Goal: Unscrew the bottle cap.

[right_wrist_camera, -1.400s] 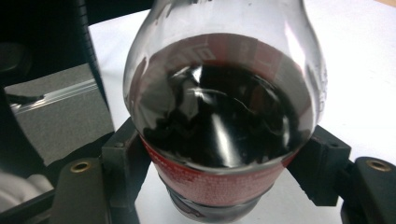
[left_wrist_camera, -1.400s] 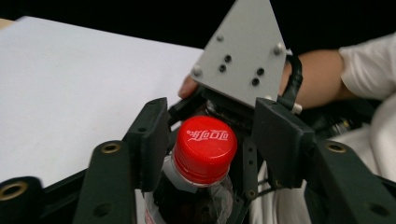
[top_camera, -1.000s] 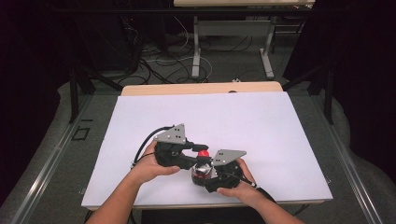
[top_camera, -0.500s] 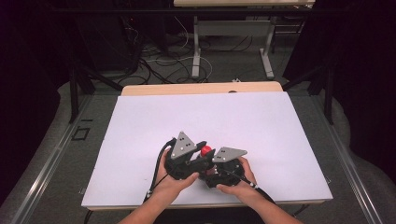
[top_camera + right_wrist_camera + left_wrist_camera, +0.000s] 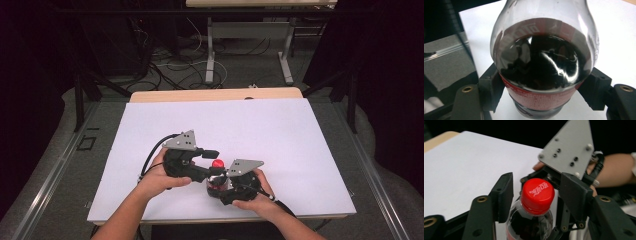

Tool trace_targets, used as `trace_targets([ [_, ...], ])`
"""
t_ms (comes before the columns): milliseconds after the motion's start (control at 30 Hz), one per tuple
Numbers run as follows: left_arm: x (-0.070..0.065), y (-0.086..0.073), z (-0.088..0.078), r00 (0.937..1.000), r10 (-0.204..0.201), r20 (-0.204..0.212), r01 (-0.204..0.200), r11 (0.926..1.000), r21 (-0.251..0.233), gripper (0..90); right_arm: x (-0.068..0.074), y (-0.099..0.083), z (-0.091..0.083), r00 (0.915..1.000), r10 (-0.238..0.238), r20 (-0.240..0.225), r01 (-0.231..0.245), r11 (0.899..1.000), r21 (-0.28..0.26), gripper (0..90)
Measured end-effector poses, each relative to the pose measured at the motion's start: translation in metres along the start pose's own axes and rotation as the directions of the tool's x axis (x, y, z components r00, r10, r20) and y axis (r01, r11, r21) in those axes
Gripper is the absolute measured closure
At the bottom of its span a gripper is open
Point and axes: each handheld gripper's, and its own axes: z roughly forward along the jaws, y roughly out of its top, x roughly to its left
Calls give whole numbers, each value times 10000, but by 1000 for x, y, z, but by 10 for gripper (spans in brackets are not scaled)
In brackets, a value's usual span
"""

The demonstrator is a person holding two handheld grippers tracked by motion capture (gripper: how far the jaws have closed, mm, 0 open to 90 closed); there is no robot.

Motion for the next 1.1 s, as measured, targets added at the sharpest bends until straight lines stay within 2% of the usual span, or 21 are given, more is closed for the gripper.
trace_targets([
  [100,0,-2,1,9998,204,-24,-204,9998,-52,603,2,0,1,9998,-111,-158,112,9999,9,290],
  [167,-2,-2,1,9992,374,-157,-373,9993,36,607,2,-1,1,9999,-115,-99,115,9999,16,289],
  [267,-7,-1,3,9969,369,-699,-365,9993,63,609,2,-1,2,10000,-61,-17,61,10000,-3,290],
  [333,-12,-1,4,9920,94,-1261,-102,9999,-63,611,2,-1,2,9999,100,91,-100,10000,7,290],
  [400,-19,-2,7,9781,-123,-2077,65,9996,-286,612,0,0,0,9995,162,285,-163,9999,28,290],
  [433,-23,-2,9,9654,-287,-2592,187,9990,-408,612,-1,0,1,9992,211,347,-210,9998,-54,290],
  [467,-29,-3,12,9521,-544,-3009,379,9975,-603,612,-1,0,0,9970,357,692,-351,9993,-96,290],
  [500,-34,-4,16,9337,-781,-3495,540,9955,-784,612,-2,0,0,9966,301,763,-300,9995,-31,290],
  [533,-39,-4,19,9185,-957,-3837,677,9940,-859,612,-2,0,0,9966,301,763,-300,9995,-31,290],
  [567,-44,-4,23,8962,-1218,-4266,879,9913,-983,612,-1,-1,1,9960,366,820,-368,9993,14,290],
  [600,-48,-4,26,8794,-1424,-4543,1051,9887,-1065,612,-1,-1,2,9946,431,939,-431,9991,-16,290],
  [633,-51,-4,28,8615,-1431,-4872,1070,9891,-1013,611,-1,-2,2,9947,435,933,-445,9990,90,290],
  [667,-54,-4,31,8504,-1481,-5048,1101,9884,-1045,611,-1,-2,2,9949,446,902,-470,9986,236,290],
  [733,-57,-3,34,8355,-1556,-5269,1199,9876,-1015,611,0,-3,4,9939,519,975,-538,9984,161,290],
  [767,-57,-2,34,8389,-1604,-5202,1246,9868,-1033,608,-1,-3,4,9946,543,884,-560,9983,173,289],
  [800,-55,-2,33,8444,-1426,-5164,1096,9895,-941,608,-1,-3,4,9946,543,884,-560,9983,173,289],
  [867,-51,-2,30,8501,-1716,-4978,1323,9847,-1136,571,-2,-2,2,9948,596,821,-617,9978,232,289],
  [933,-45,0,24,8738,-1808,-4514,1475,9831,-1082,462,-5,-2,1,9959,570,698,-581,9982,147,289],
  [1033,-39,5,12,9040,-1727,-3911,1488,9847,-908,428,-5,-2,1,9960,648,620,-653,9978,65,289],
  [1067,-32,8,4,9388,-1383,-3155,1237,9901,-659,413,-5,-2,1,9965,566,617,-566,9984,-24,289],
  [1100,-32,8,4,9388,-1383,-3155,1237,9901,-659,413,-4,-2,1,9968,581,553,-580,9983,-37,289],
])
